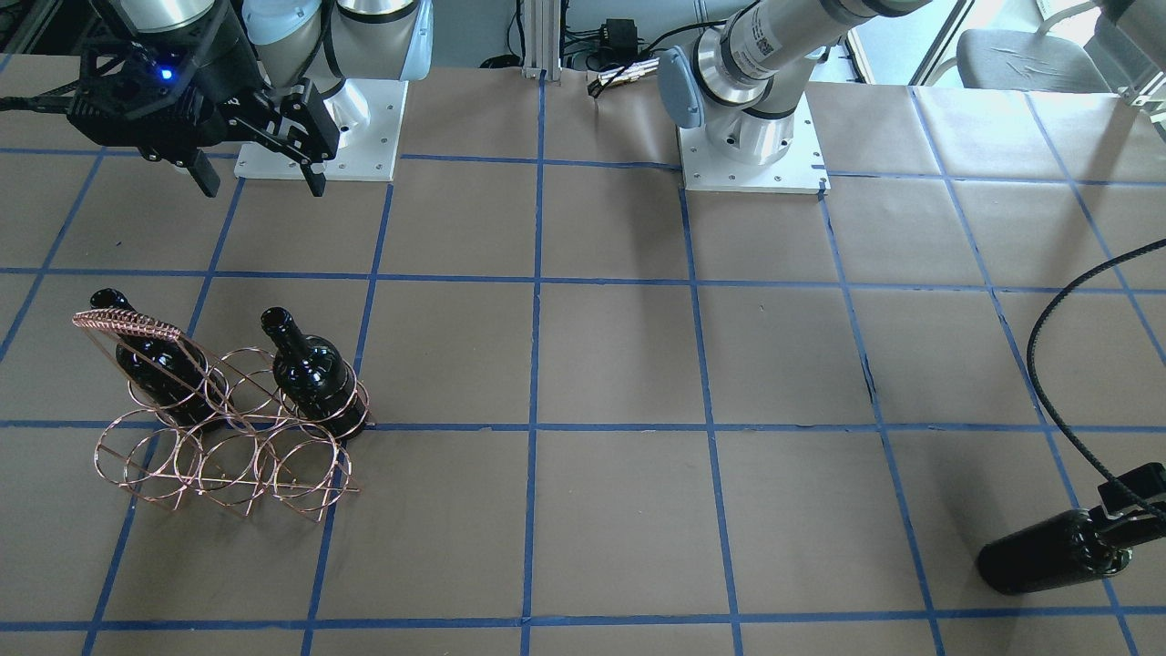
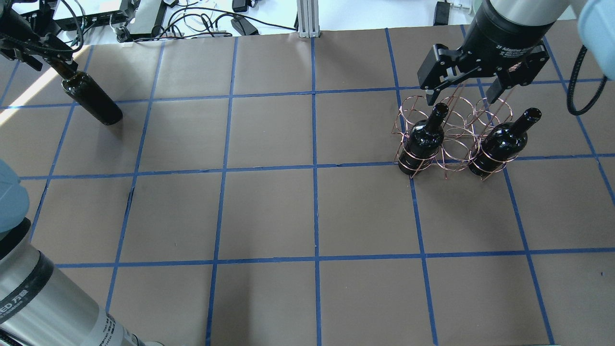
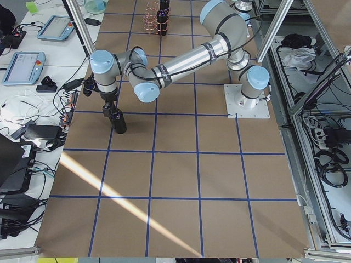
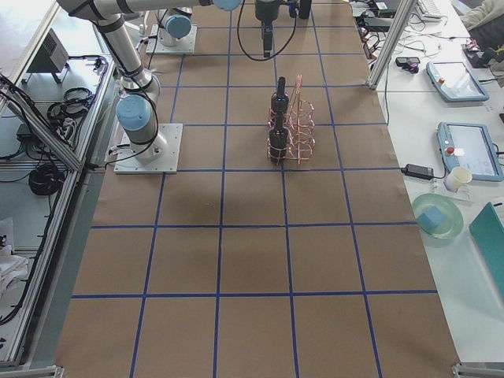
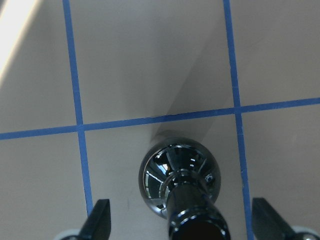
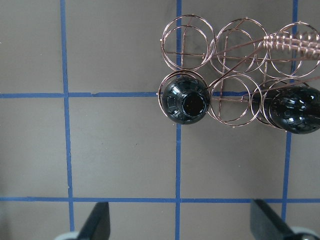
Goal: Place wine into wine basket
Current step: 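Carry the hanging bottle toward the table center with the left gripper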
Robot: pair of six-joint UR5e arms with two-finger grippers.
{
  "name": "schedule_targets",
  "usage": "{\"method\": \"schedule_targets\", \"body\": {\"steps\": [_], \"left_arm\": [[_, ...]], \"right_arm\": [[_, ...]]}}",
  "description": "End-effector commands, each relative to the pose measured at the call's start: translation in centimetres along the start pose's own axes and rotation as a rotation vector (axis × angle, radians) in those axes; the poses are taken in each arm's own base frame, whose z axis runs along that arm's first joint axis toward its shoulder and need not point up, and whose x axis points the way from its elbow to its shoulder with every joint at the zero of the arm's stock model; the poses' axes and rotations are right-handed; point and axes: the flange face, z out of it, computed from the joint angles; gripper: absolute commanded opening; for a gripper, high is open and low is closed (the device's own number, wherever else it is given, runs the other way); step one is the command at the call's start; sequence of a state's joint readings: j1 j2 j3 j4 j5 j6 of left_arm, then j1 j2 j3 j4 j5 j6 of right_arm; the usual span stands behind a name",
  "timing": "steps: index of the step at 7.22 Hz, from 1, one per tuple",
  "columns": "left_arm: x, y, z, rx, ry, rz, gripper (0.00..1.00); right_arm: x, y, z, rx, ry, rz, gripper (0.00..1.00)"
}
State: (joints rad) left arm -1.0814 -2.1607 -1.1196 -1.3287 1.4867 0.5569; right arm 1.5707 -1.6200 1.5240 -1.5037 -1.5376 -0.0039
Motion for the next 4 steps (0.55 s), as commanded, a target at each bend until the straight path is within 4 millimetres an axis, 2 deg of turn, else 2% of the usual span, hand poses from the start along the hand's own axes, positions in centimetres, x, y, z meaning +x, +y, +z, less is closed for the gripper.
{"method": "schedule_targets", "body": {"steps": [1,2,3,4], "left_arm": [[2.05,-0.70,-0.15,0.001,-0.001,-0.018,0.92],[2.47,-0.86,-0.14,0.002,-0.002,-0.011,0.79],[2.46,-0.92,-0.48,0.013,-0.010,0.000,0.46],[2.22,-0.97,-0.77,0.024,-0.028,0.030,0.21]], "right_arm": [[-0.01,0.15,0.02,-0.004,-0.008,0.004,1.00],[0.01,0.18,-0.20,0.006,-0.005,0.005,1.00],[-0.21,-0.11,-0.42,0.034,-0.013,0.003,1.00],[-0.26,-0.78,-0.18,0.055,-0.011,-0.004,1.00]]}}
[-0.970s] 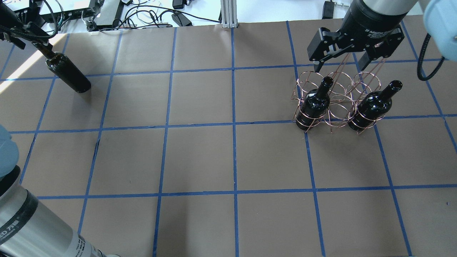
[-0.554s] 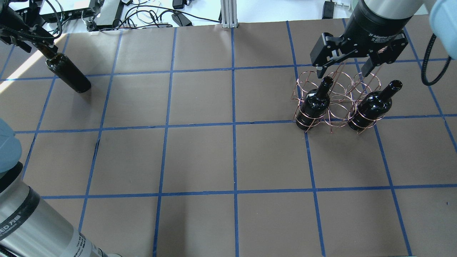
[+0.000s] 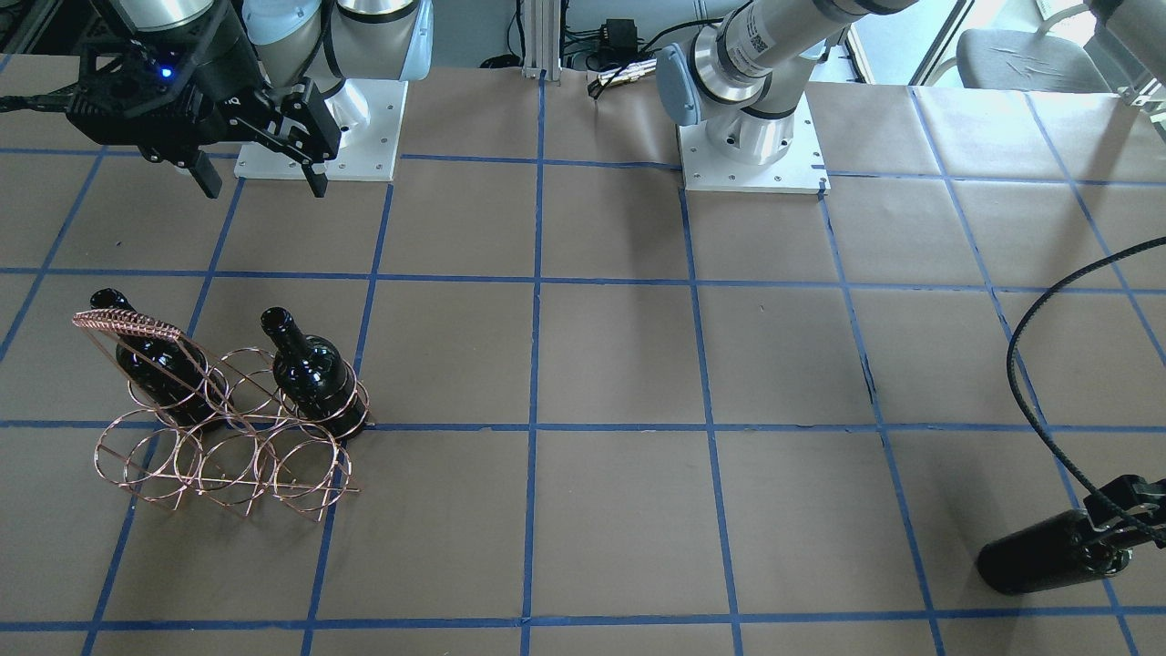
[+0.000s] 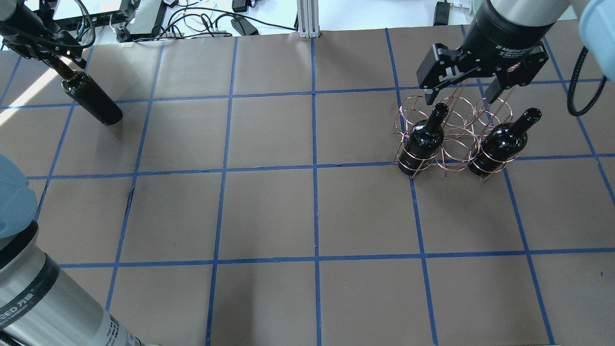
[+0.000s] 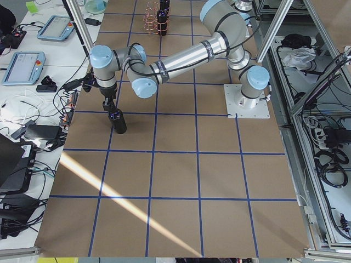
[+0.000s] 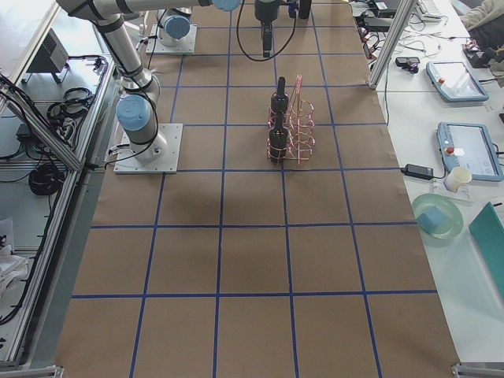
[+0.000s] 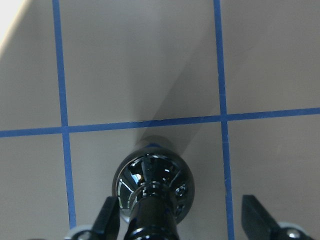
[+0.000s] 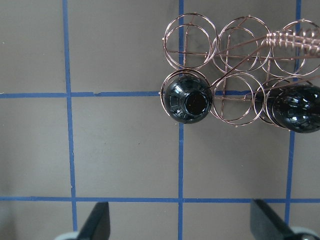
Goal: Place wine into wine basket
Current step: 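Carry the hanging bottle toward the table center with the left gripper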
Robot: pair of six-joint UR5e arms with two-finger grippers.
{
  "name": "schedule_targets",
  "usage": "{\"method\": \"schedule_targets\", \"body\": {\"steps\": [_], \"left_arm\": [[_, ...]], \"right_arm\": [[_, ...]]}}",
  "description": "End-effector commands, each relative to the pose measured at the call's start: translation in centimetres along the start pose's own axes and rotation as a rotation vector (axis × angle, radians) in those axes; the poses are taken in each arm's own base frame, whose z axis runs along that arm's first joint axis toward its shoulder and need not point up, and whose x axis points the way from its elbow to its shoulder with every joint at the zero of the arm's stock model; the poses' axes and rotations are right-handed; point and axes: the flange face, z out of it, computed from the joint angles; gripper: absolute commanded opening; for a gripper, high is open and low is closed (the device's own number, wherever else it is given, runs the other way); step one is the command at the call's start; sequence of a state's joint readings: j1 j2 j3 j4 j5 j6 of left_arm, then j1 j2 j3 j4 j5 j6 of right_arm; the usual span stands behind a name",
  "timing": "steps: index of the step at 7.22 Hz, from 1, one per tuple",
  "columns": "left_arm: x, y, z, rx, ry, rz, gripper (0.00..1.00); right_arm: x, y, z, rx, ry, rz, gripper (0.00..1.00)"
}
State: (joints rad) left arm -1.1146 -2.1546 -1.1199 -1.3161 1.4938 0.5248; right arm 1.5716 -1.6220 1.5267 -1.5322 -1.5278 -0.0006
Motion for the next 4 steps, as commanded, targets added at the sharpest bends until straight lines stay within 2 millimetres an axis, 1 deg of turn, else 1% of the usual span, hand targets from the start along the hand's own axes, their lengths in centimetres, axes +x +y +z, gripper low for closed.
{"method": "schedule_targets", "body": {"steps": [1,2,4], "left_arm": [[-0.31,-0.06,-0.42,0.011,-0.030,0.034,0.11],[-0.43,0.09,-0.58,0.002,-0.048,0.036,0.00],[-0.57,0.33,-1.01,0.002,-0.054,0.037,0.00]], "right_arm": [[-0.14,-0.46,0.16,0.021,0.003,0.003,1.00],[-0.04,-0.32,0.62,0.005,0.005,0.007,1.00],[-0.11,-0.26,0.71,0.014,0.004,0.005,1.00]]}}
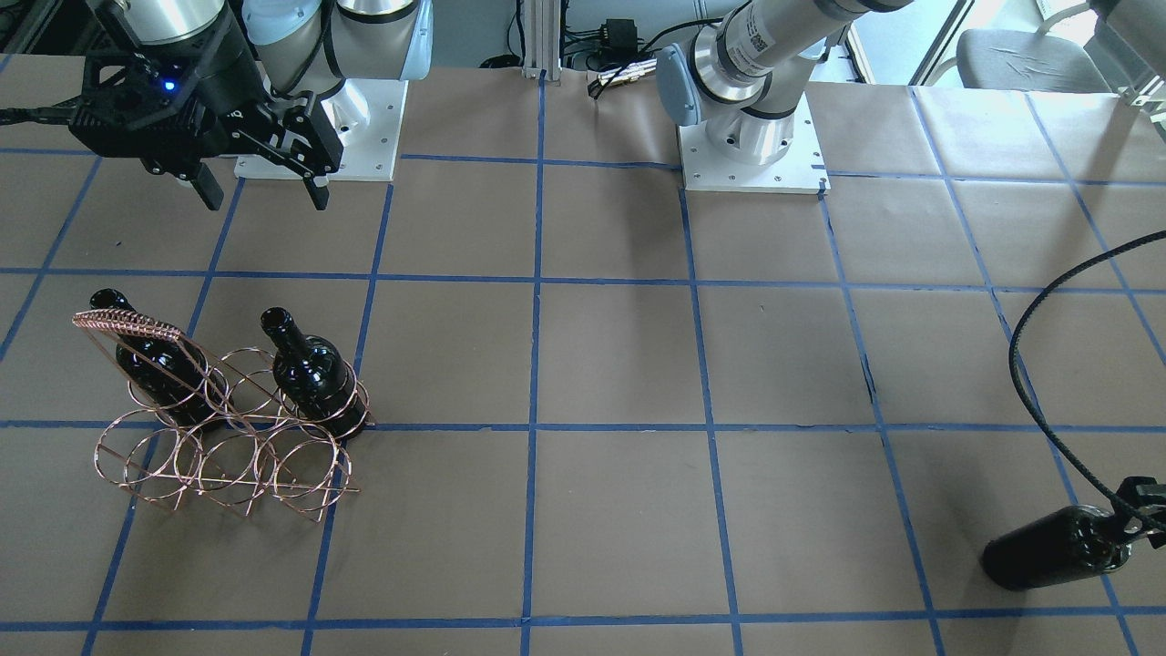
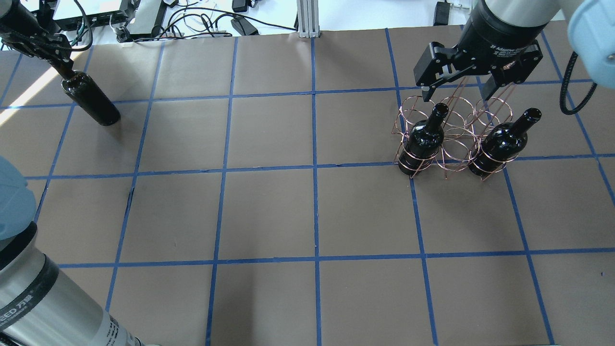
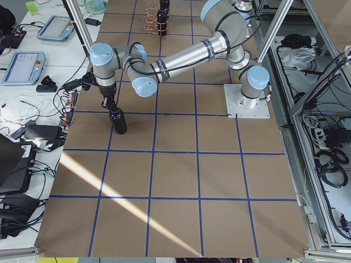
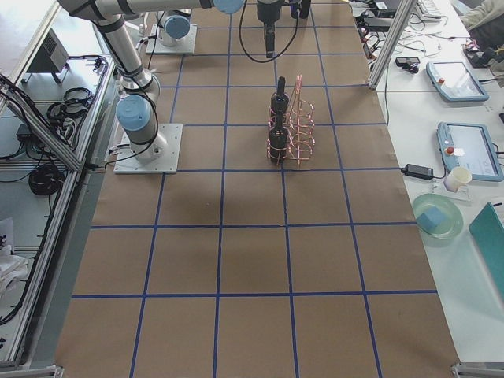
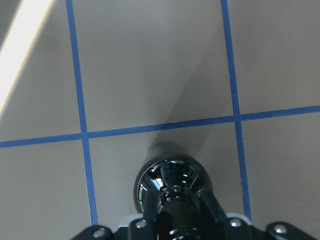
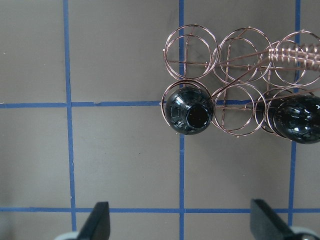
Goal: Place wine into wine basket
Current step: 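Carry the hanging bottle toward the table center with the left gripper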
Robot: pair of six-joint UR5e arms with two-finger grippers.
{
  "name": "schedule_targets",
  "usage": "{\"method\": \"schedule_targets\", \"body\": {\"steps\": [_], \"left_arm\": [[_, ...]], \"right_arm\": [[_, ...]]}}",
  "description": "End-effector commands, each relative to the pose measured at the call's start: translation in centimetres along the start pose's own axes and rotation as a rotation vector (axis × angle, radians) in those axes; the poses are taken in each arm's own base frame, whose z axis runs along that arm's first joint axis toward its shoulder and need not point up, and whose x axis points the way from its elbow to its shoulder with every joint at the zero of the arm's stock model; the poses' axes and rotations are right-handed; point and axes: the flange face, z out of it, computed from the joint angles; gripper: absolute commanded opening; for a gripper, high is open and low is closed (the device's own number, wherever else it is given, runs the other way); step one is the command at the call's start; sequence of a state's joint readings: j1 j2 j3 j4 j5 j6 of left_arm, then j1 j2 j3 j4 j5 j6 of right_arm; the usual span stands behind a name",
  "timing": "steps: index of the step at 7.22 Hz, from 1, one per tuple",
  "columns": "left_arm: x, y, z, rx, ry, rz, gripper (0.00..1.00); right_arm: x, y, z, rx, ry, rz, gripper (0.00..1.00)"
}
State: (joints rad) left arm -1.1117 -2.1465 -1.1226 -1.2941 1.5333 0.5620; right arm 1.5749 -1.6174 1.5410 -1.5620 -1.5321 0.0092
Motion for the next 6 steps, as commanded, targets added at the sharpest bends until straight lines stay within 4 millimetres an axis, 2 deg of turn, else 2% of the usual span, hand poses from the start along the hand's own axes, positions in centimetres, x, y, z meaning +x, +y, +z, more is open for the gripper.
{"method": "schedule_targets", "body": {"steps": [1,2,3,5,6], "left_arm": [[0.5,0.3,-1.3,0.002,-0.005,-0.006,0.00],[2.3,0.5,-2.4,-0.011,0.010,-0.028,0.00],[7.4,-0.2,-3.8,-0.005,0.007,0.001,0.00],[15.1,-0.2,-5.4,-0.011,0.025,-0.117,0.00],[20.5,2.3,-4.6,-0.083,0.057,-0.179,0.00]], "right_arm": [[0.0,0.1,0.0,0.003,-0.001,0.001,1.00],[0.1,0.1,-0.1,0.005,0.003,-0.004,1.00],[0.2,0.0,-0.1,0.011,0.004,-0.008,1.00],[0.3,0.1,0.0,0.002,0.001,-0.008,1.00],[0.5,0.1,0.0,0.000,0.009,-0.007,1.00]]}}
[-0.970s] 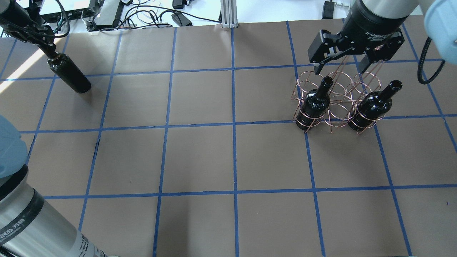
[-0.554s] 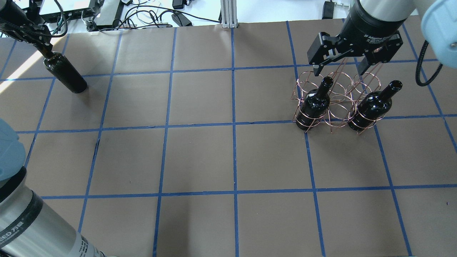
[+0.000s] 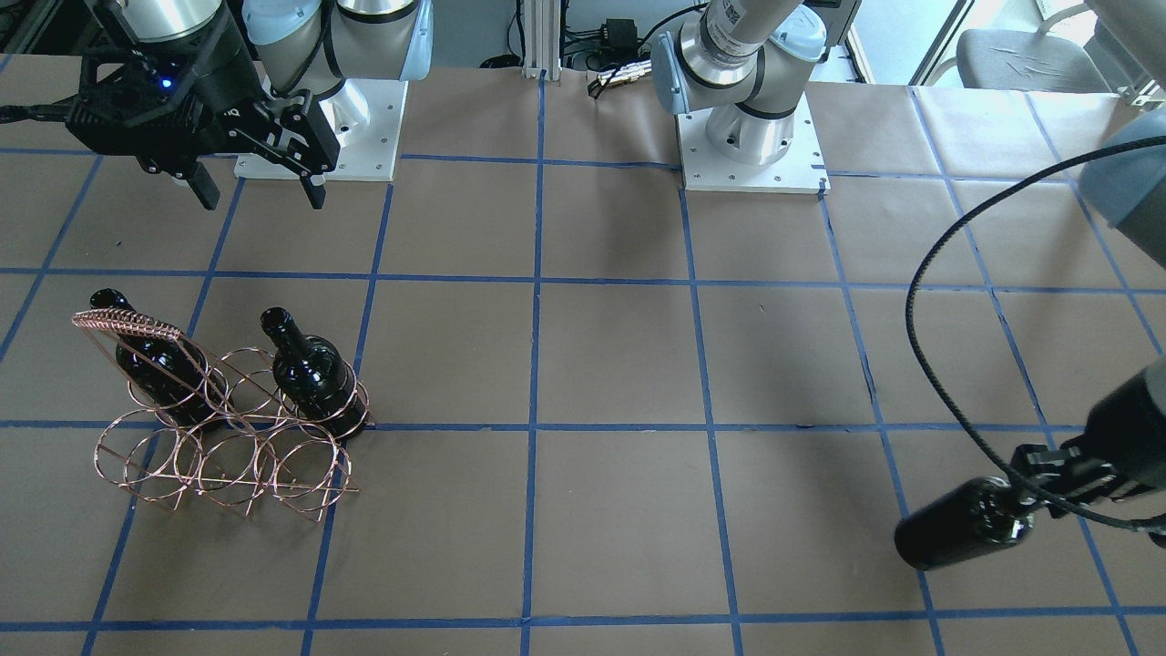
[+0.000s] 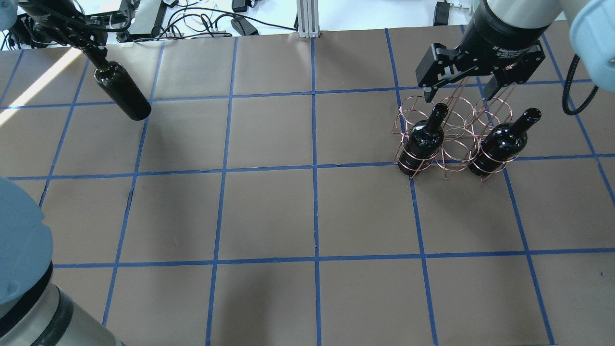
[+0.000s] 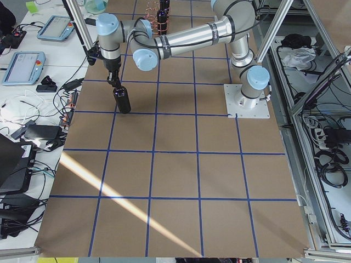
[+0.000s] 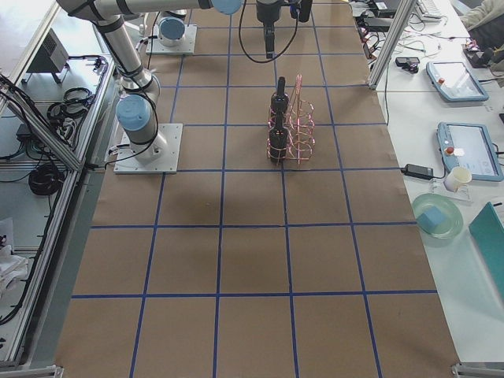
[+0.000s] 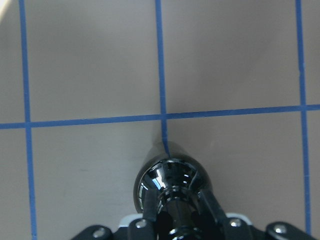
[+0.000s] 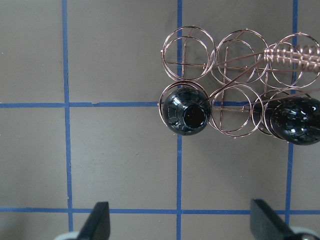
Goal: Place wine into wine basket
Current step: 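Lower the bottle upright onto the table and open the left gripper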
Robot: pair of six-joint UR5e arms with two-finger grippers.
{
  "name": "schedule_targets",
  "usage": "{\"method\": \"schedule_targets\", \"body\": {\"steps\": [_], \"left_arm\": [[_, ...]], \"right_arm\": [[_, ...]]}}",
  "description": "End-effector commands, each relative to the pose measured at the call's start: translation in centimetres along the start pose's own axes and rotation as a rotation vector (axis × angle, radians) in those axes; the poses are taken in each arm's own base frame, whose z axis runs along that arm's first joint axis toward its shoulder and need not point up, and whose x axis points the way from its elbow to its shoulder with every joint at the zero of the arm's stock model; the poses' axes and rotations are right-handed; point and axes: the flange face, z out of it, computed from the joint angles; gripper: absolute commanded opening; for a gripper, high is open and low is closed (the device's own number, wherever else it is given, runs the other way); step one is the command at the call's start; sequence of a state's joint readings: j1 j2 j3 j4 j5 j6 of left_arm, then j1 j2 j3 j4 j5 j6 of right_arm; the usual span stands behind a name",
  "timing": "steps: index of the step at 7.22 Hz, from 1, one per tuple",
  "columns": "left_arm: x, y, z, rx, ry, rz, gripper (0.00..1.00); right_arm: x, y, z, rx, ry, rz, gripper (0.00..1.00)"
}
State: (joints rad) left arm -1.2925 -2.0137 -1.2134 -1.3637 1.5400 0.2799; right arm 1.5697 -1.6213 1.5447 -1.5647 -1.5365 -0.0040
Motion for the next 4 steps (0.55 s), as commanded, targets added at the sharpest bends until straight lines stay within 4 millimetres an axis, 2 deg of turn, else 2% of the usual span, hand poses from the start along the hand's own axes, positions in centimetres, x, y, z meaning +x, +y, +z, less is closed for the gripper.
{"method": "schedule_targets", "body": {"steps": [1,2,3,4], "left_arm": [[7.4,6.4,1.0,-0.103,0.035,-0.147,0.00],[9.8,10.1,0.0,-0.119,0.037,-0.229,0.00],[13.9,12.5,-1.4,-0.108,0.036,-0.240,0.00],[18.8,14.2,-2.2,-0.097,0.033,-0.264,0.00]], "right_arm": [[0.2,0.0,0.0,-0.003,0.007,-0.006,1.00],[0.1,0.1,0.0,-0.001,-0.004,0.001,1.00],[0.3,0.1,0.2,-0.011,0.010,-0.001,1.00],[0.2,0.1,-0.1,-0.003,0.005,-0.002,1.00]]}}
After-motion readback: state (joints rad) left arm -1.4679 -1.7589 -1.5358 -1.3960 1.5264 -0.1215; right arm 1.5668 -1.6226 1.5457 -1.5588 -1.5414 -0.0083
